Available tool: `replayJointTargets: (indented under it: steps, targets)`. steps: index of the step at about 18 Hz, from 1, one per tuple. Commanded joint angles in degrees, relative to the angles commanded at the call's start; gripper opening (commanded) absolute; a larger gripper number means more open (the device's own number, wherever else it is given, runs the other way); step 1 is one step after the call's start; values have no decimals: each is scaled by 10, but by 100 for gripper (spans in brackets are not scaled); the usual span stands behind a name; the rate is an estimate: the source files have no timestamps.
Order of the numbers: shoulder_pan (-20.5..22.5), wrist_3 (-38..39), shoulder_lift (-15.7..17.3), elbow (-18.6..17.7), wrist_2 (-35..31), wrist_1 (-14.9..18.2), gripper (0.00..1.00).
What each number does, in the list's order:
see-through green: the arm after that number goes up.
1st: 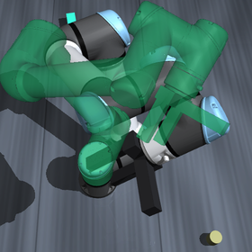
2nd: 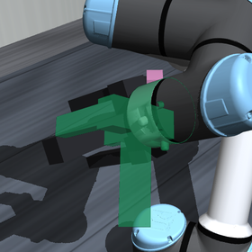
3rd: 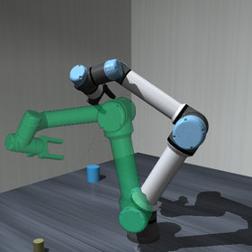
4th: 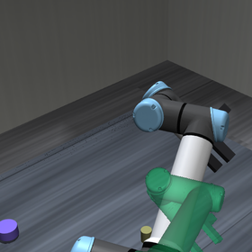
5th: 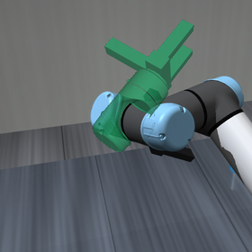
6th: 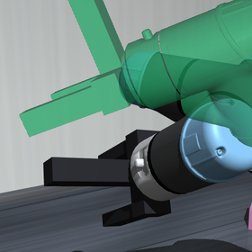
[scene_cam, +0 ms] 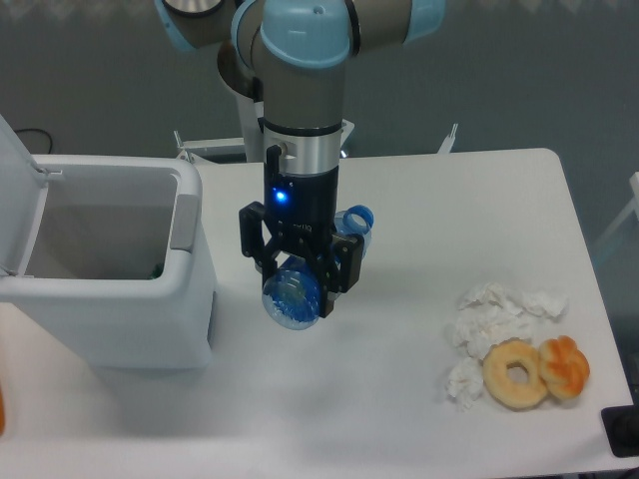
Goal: Pick up the plastic bottle
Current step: 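Carry the held bottle up toward the white trash bin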
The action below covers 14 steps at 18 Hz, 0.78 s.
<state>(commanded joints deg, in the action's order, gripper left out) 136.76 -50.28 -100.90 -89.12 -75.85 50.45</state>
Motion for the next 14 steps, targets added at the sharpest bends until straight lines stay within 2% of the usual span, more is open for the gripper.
replayJointTargets:
  steps: [14]
  targets:
    - [2, 0, 0, -3, 5, -2, 77]
